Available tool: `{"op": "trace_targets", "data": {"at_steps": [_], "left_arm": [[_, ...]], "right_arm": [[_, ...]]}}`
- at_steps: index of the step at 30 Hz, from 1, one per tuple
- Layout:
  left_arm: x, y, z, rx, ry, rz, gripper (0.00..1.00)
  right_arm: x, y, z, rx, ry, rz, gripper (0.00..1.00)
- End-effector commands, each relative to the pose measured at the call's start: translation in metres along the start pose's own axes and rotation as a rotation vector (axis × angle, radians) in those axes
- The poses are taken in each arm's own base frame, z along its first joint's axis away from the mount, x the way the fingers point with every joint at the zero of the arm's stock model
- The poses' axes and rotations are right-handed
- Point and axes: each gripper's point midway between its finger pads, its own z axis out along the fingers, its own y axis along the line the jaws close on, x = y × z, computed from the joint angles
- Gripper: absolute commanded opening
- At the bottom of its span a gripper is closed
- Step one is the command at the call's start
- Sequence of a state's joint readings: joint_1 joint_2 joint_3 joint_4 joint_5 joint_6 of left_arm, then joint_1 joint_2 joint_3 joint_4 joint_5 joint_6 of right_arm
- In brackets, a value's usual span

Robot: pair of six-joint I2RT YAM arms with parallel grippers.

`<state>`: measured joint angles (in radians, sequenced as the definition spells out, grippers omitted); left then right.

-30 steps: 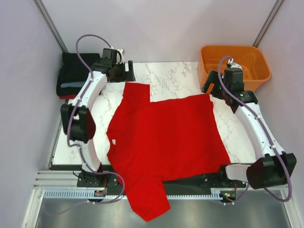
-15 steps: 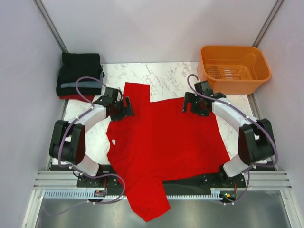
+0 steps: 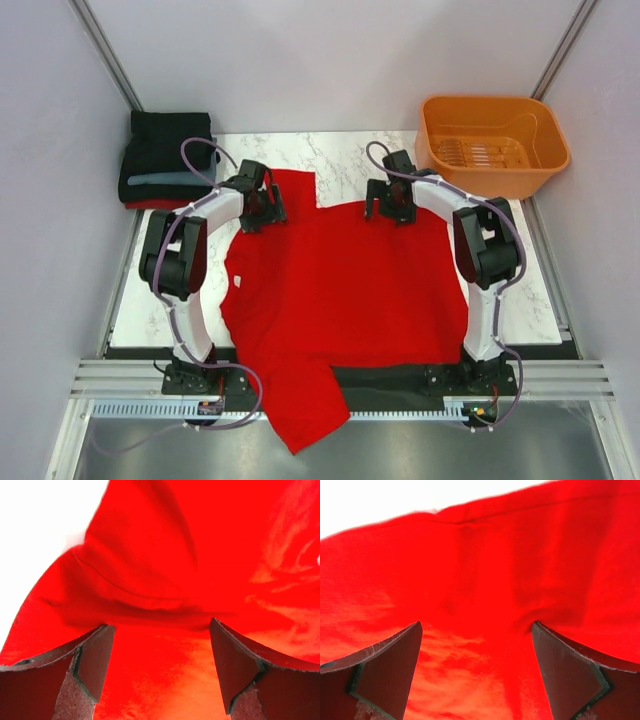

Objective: Fold and stack the t-shirts
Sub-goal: Flatten the tshirt out

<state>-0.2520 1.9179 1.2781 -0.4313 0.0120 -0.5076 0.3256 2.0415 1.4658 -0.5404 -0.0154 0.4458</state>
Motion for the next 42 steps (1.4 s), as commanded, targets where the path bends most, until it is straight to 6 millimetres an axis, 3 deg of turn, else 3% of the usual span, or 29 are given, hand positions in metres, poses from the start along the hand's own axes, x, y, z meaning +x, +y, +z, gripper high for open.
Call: {"op": "trace_targets", "data": {"at_steps": [1, 5, 8, 11, 12, 14, 15, 16, 18, 19, 21, 23, 24, 25, 26, 27, 28, 29, 30, 31, 32, 33, 34, 35, 36, 37, 38, 40, 42], "left_arm": [[-0.01, 0.028, 0.017, -0.105, 0.027, 0.02, 0.84], [-0.032, 0.04, 0.029, -0.105, 0.048, -0.003, 0.77], [-0.059, 0.051, 0.034, -0.105, 0.025, -0.04, 0.76], [-0.094, 0.046, 0.035, -0.07, -0.023, -0.043, 0.79], [-0.112, 0.047, 0.041, -0.064, -0.038, -0.05, 0.79], [-0.129, 0.044, 0.045, -0.043, -0.043, -0.037, 0.8], [-0.157, 0.033, 0.037, -0.015, -0.099, -0.026, 0.8], [-0.153, 0.033, 0.044, -0.011, -0.066, -0.016, 0.81], [-0.169, 0.015, 0.028, 0.034, -0.099, -0.004, 0.81], [-0.182, 0.004, 0.003, 0.057, -0.149, 0.011, 0.83], [-0.18, -0.01, -0.02, 0.065, -0.177, 0.044, 0.85], [-0.188, -0.024, -0.074, 0.08, -0.263, 0.075, 0.88], [-0.174, -0.026, -0.083, 0.068, -0.251, 0.09, 0.89], [-0.177, -0.03, -0.125, 0.068, -0.324, 0.097, 0.89], [-0.17, -0.029, -0.144, 0.065, -0.347, 0.099, 0.88], [-0.14, -0.02, -0.14, 0.026, -0.3, 0.102, 0.87], [-0.125, -0.018, -0.15, 0.02, -0.297, 0.096, 0.86], [-0.115, -0.02, -0.195, 0.043, -0.375, 0.104, 0.86], [-0.072, -0.015, -0.183, 0.016, -0.303, 0.14, 0.87], [-0.053, -0.014, -0.195, 0.002, -0.314, 0.145, 0.87], [-0.011, -0.013, -0.207, 0.02, -0.282, 0.184, 0.87], [0.01, -0.012, -0.214, 0.035, -0.266, 0.185, 0.87], [0.03, -0.011, -0.218, 0.054, -0.242, 0.155, 0.87], [0.068, -0.003, -0.209, 0.043, -0.164, 0.17, 0.88], [0.088, 0.006, -0.225, 0.066, -0.164, 0.146, 0.87], [0.106, 0.011, -0.225, 0.073, -0.138, 0.09, 0.87], [0.132, 0.02, -0.219, 0.083, -0.088, 0.084, 0.87], [0.154, 0.027, -0.227, 0.127, -0.082, 0.001, 0.86], [0.18, 0.039, -0.213, 0.106, -0.017, -0.023, 0.83]], "right_arm": [[0.011, 0.004, 0.039, -0.017, 0.08, -0.004, 0.98], [-0.004, 0.014, 0.07, -0.029, 0.097, -0.003, 0.98], [-0.047, 0.039, 0.077, -0.077, 0.034, -0.006, 0.98], [-0.058, 0.046, 0.092, -0.084, 0.04, 0.01, 0.98], [-0.078, 0.056, 0.085, -0.103, 0.002, 0.014, 0.98], [-0.087, 0.059, 0.092, -0.104, -0.01, 0.037, 0.98], [-0.1, 0.066, 0.085, -0.123, -0.039, 0.044, 0.98], [-0.103, 0.069, 0.083, -0.134, -0.047, 0.052, 0.98], [-0.111, 0.082, 0.071, -0.183, -0.062, 0.065, 0.98], [-0.11, 0.085, 0.066, -0.19, -0.063, 0.063, 0.98], [-0.113, 0.094, 0.045, -0.216, -0.085, 0.038, 0.98], [-0.116, 0.103, 0.015, -0.237, -0.118, 0.011, 0.98], [-0.116, 0.107, 0.005, -0.248, -0.128, -0.008, 0.98], [-0.121, 0.117, -0.022, -0.276, -0.164, -0.03, 0.98], [-0.112, 0.116, -0.027, -0.276, -0.148, -0.043, 0.98], [-0.107, 0.118, -0.038, -0.283, -0.148, -0.065, 0.98], [-0.111, 0.119, -0.068, -0.292, -0.191, -0.073, 0.98], [-0.088, 0.11, -0.065, -0.262, -0.146, -0.078, 0.98], [-0.081, 0.105, -0.074, -0.251, -0.15, -0.082, 0.98], [-0.082, 0.102, -0.108, -0.246, -0.209, -0.08, 0.98], [-0.05, 0.083, -0.098, -0.204, -0.146, -0.073, 0.98], [-0.039, 0.078, -0.105, -0.203, -0.152, -0.066, 0.98], [-0.032, 0.076, -0.136, -0.225, -0.197, -0.042, 0.98], [0.005, 0.056, -0.124, -0.185, -0.127, -0.027, 0.98], [0.021, 0.05, -0.129, -0.18, -0.12, -0.018, 0.98], [0.029, 0.046, -0.156, -0.206, -0.168, 0.02, 0.98], [0.063, 0.028, -0.144, -0.159, -0.124, 0.032, 0.98], [0.081, 0.017, -0.169, -0.183, -0.182, 0.074, 0.98], [0.113, -0.007, -0.164, -0.135, -0.165, 0.142, 0.98]]}}
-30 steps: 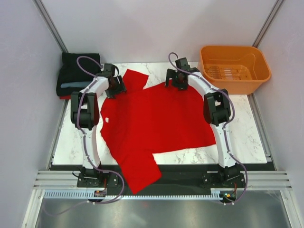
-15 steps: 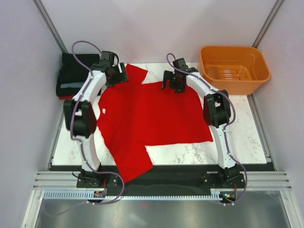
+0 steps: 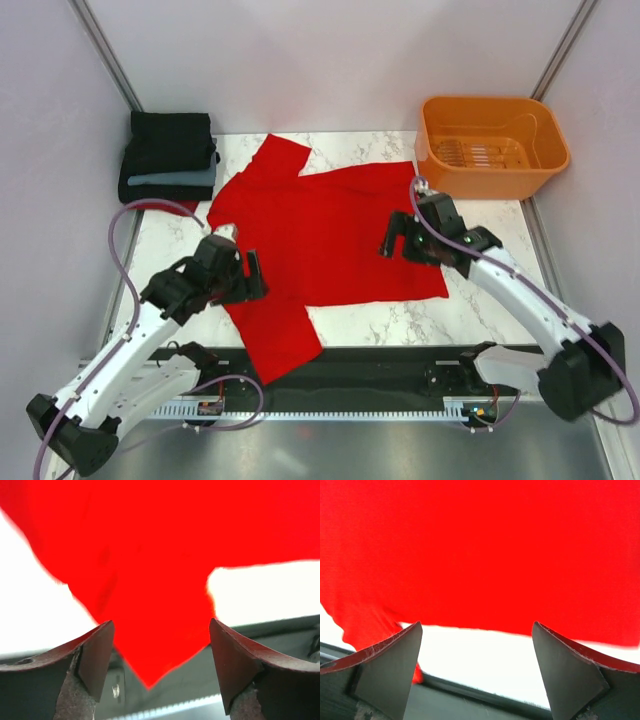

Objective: Fold and stack the t-shirts
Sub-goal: Flatten the tshirt out

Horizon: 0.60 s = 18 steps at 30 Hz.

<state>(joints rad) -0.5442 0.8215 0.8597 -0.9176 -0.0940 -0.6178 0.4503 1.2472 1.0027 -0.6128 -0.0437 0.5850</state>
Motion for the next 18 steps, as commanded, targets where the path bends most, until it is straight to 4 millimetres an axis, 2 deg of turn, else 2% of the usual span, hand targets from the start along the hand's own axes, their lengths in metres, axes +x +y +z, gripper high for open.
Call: {"op": "trace_targets", "data": {"at_steps": [1, 2, 3, 4, 5, 7, 8, 9, 10, 12, 14, 18], "left_arm": [[0.054, 0.013, 0.003, -0.044, 0.144, -0.193, 0.82], [0.066, 0.011, 0.005, -0.038, 0.179, -0.18, 0.81], [0.072, 0.009, 0.006, -0.036, 0.194, -0.184, 0.79], [0.076, 0.009, 0.008, -0.055, 0.192, -0.219, 0.77], [0.089, 0.005, 0.009, -0.055, 0.219, -0.183, 0.75], [0.103, 0.003, 0.014, -0.084, 0.232, -0.208, 0.74], [0.139, -0.003, 0.018, -0.121, 0.291, -0.178, 0.74], [0.136, -0.002, 0.019, -0.129, 0.272, -0.175, 0.74], [0.15, -0.002, 0.017, -0.134, 0.29, -0.126, 0.74], [0.161, -0.002, 0.018, -0.152, 0.297, -0.141, 0.73], [0.177, 0.003, 0.019, -0.176, 0.328, -0.123, 0.66], [0.206, 0.008, 0.016, -0.197, 0.382, -0.087, 0.64]], "right_arm": [[0.032, -0.03, -0.017, 0.067, -0.05, 0.127, 0.98], [0.051, -0.049, -0.015, 0.123, -0.036, 0.162, 0.98], [0.057, -0.057, -0.019, 0.146, -0.045, 0.181, 0.98], [0.059, -0.061, -0.026, 0.145, -0.072, 0.202, 0.98], [0.073, -0.072, -0.025, 0.178, -0.051, 0.226, 0.98], [0.079, -0.075, -0.027, 0.175, -0.055, 0.25, 0.98], [0.093, -0.085, -0.025, 0.209, -0.028, 0.267, 0.98], [0.093, -0.086, -0.025, 0.209, -0.028, 0.268, 0.98], [0.098, -0.089, -0.025, 0.22, -0.017, 0.268, 0.98], [0.1, -0.09, -0.025, 0.223, -0.013, 0.266, 0.98], [0.1, -0.09, -0.026, 0.221, -0.013, 0.263, 0.98], [0.101, -0.093, -0.025, 0.233, -0.015, 0.258, 0.98]]}}
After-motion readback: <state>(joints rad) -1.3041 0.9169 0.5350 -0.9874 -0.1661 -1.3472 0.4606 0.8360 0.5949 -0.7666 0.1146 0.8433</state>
